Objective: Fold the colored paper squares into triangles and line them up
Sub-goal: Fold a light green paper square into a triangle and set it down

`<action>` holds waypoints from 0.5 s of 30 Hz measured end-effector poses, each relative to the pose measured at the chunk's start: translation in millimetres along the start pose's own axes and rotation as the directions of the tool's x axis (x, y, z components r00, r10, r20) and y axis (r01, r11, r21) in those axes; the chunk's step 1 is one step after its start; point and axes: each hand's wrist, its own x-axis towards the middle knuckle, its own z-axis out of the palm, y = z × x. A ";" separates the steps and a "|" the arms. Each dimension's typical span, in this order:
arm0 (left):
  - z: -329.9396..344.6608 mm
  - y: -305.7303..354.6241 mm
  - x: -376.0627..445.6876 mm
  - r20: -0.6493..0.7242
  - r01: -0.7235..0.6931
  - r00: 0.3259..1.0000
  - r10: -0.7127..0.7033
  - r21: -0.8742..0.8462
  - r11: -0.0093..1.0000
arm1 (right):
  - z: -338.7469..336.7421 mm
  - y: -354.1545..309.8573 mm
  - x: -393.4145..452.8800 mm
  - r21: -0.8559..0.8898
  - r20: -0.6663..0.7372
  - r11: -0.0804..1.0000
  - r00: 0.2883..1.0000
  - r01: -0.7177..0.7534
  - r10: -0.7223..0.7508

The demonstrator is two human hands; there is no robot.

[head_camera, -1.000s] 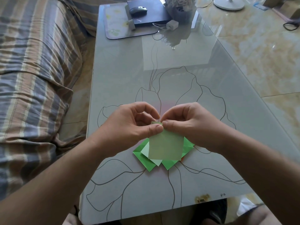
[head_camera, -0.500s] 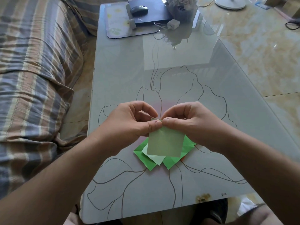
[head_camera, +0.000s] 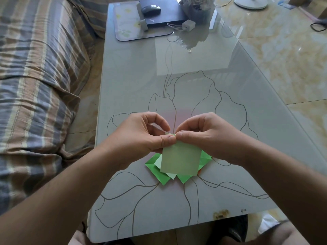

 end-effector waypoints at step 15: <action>5.1 0.9 -2.8 0.031 0.043 0.999 -0.042 -0.032 0.999 | 6.5 2.0 2.7 -0.302 -0.137 0.953 0.987 0.038 -0.082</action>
